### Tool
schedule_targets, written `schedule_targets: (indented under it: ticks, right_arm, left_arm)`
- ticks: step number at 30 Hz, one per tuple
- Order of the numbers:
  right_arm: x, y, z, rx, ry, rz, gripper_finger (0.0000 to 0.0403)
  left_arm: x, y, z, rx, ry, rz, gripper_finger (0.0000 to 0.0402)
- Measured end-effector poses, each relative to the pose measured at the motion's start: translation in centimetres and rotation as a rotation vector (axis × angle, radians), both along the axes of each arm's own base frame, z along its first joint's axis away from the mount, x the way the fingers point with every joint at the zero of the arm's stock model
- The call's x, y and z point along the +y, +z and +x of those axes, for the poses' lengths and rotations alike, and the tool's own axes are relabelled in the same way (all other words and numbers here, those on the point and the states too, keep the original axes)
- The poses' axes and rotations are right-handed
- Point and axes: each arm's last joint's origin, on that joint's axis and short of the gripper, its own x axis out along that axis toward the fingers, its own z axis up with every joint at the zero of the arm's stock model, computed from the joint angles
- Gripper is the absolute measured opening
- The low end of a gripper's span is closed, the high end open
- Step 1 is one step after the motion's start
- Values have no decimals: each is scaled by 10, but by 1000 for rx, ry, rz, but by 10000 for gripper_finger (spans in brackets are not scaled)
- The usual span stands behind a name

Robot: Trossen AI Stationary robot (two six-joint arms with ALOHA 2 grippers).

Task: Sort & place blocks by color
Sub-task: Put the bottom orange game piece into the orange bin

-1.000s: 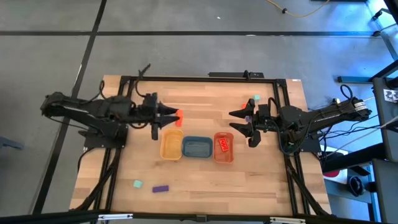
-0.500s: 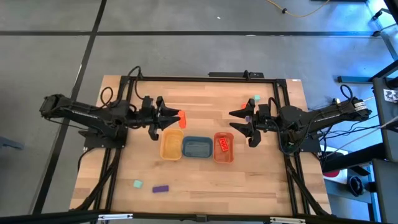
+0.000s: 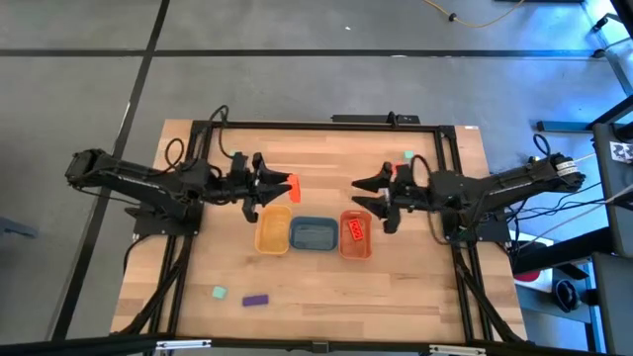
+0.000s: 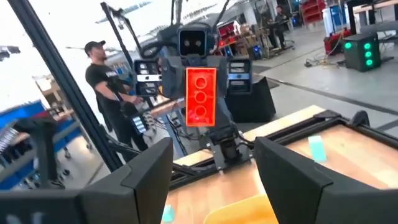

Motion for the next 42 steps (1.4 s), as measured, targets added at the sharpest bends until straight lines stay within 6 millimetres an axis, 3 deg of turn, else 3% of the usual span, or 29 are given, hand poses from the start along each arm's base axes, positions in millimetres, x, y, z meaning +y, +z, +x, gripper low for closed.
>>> schedule_targets:
  ticks: [7, 13, 28, 38, 42]
  right_arm:
    - [5, 6, 40, 146, 52, -1, 230]
    - [7, 8, 55, 253, 87, -7, 230]
    - [9, -10, 82, 219, 80, 30, 230]
    - [10, -7, 82, 192, 107, 32, 229]
    - [10, -6, 82, 183, 107, 30, 204]
  left_arm:
    - [-6, 0, 36, 71, -50, 23, 118]
    - [-7, -3, 55, 102, -31, 22, 118]
    - [-9, -3, 62, 93, -41, 27, 118]
    - [-9, -3, 62, 102, -37, 48, 118]
    - [-8, -3, 62, 101, -41, 48, 118]
